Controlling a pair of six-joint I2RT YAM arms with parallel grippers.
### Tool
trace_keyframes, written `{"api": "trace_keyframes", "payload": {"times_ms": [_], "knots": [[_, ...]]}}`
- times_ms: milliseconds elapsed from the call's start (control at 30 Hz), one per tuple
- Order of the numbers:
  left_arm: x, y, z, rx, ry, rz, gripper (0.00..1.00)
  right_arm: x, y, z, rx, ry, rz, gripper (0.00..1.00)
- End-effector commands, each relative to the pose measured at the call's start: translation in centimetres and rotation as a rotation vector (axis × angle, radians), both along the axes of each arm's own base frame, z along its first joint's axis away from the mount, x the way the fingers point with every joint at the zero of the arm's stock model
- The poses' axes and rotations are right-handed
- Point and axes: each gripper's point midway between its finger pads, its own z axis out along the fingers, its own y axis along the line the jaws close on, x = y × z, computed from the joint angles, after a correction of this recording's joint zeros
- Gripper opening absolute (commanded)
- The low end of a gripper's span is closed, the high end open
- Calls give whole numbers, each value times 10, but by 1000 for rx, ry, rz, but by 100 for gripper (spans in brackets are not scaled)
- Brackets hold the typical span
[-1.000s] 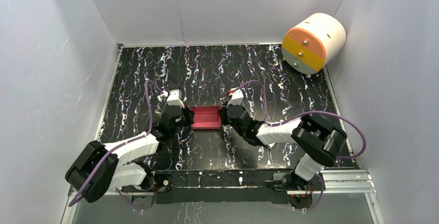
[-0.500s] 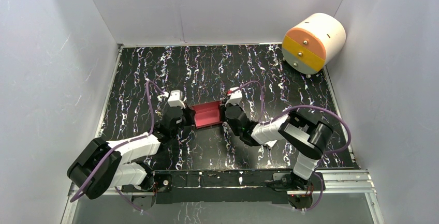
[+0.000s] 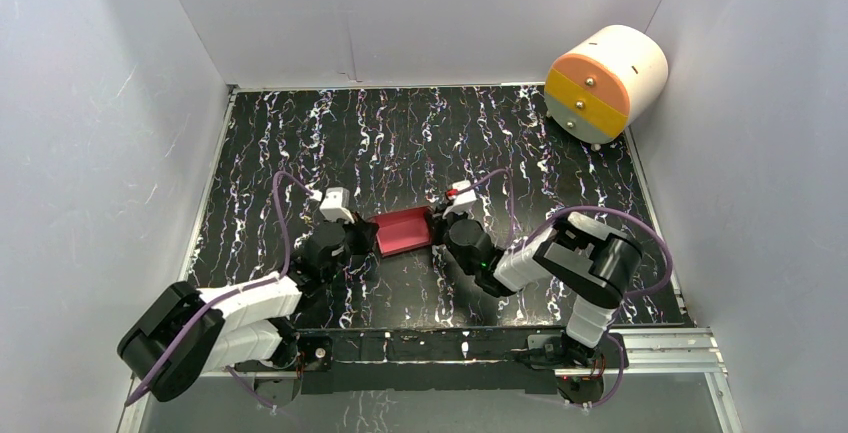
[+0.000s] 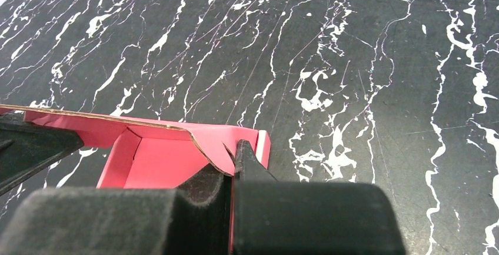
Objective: Fold the paper box
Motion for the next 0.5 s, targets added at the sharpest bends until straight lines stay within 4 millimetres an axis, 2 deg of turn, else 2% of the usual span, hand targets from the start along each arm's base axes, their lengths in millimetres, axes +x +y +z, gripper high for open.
{"api": "trace_keyframes", "payload": {"times_ms": [0, 267, 467], "knots": [[-9, 14, -6, -6, 13, 37, 5, 3, -25, -24, -63, 11, -84, 2], [-12, 8, -5, -103, 49, 57, 6, -2, -24, -34, -76, -1, -70, 2], [2, -7, 4, -194, 69, 84, 7, -1, -17, -30, -76, -22, -75, 2]]}}
